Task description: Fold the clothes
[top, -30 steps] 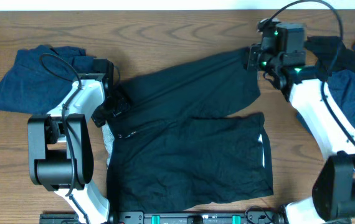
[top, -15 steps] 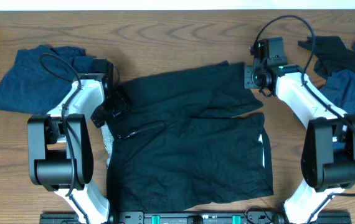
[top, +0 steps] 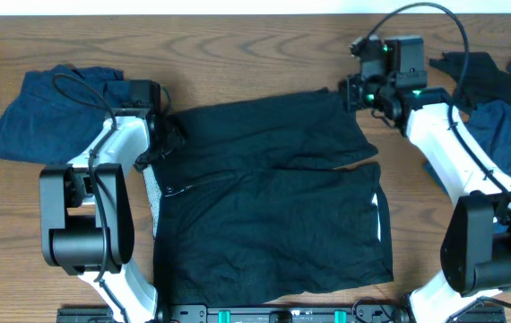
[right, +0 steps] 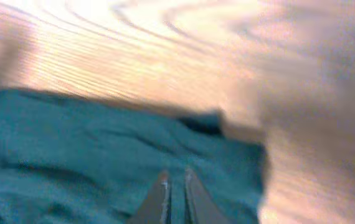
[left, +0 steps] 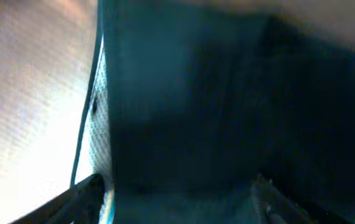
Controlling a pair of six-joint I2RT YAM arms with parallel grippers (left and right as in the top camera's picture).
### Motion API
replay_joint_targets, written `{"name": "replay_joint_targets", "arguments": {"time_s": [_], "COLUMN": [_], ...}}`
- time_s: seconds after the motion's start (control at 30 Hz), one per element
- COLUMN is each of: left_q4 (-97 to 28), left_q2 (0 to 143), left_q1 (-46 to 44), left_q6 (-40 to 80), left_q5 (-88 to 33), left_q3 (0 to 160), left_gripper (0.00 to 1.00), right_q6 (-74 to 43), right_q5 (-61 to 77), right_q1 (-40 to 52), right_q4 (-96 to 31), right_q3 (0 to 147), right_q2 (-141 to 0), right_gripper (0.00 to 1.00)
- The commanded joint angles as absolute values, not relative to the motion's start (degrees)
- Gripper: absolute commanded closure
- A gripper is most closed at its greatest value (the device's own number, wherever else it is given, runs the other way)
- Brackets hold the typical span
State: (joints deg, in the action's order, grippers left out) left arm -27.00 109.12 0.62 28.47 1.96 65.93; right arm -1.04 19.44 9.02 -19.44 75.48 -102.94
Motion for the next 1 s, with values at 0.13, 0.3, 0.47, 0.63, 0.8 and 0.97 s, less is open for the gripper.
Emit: {"name": "replay_joint_targets", "arguments": {"time_s": [0.13, 0.3, 0.47, 0.63, 0.8, 0.97], "left_q4": [-22.7, -29.3, -37.0, -32.1, -21.2, -9.4], "left_q2": [108.6, 108.5, 108.5, 108.6, 109.0, 109.4], "left_q1": [0.9, 0.9, 0.9, 0.9, 0.9, 0.9], "left_q6": [28.1, 26.6, 26.6, 25.2, 24.6, 22.2], "left_q5": [2.9, -6.2, -8.3, -7.2, -4.5, -4.5], "left_q3": [65.4, 65.4, 65.1, 62.9, 62.0, 62.0], "left_gripper": [0.21, 0.21, 0.2, 0.2, 0.2, 0.2], "right_q6": [-1.1, -2.2, -3.2, -6.4, -17.1, -22.3], "right_q5": [19.5, 19.1, 15.5, 12.3, 0.3, -0.8], "right_q1": [12.4, 12.2, 12.2, 12.2, 11.5, 8.7], "right_q4": [-18.7, -18.7, -15.6, -10.8, -9.9, -9.1], "right_q3": [75.8, 75.8, 75.8, 75.8, 75.8, 76.1], "right_q2": [-110.2, -117.6, -123.0, -125.9, -126.4, -126.3], "right_gripper": [0.93, 0.93, 0.84, 0.69, 0.67, 0.63]}}
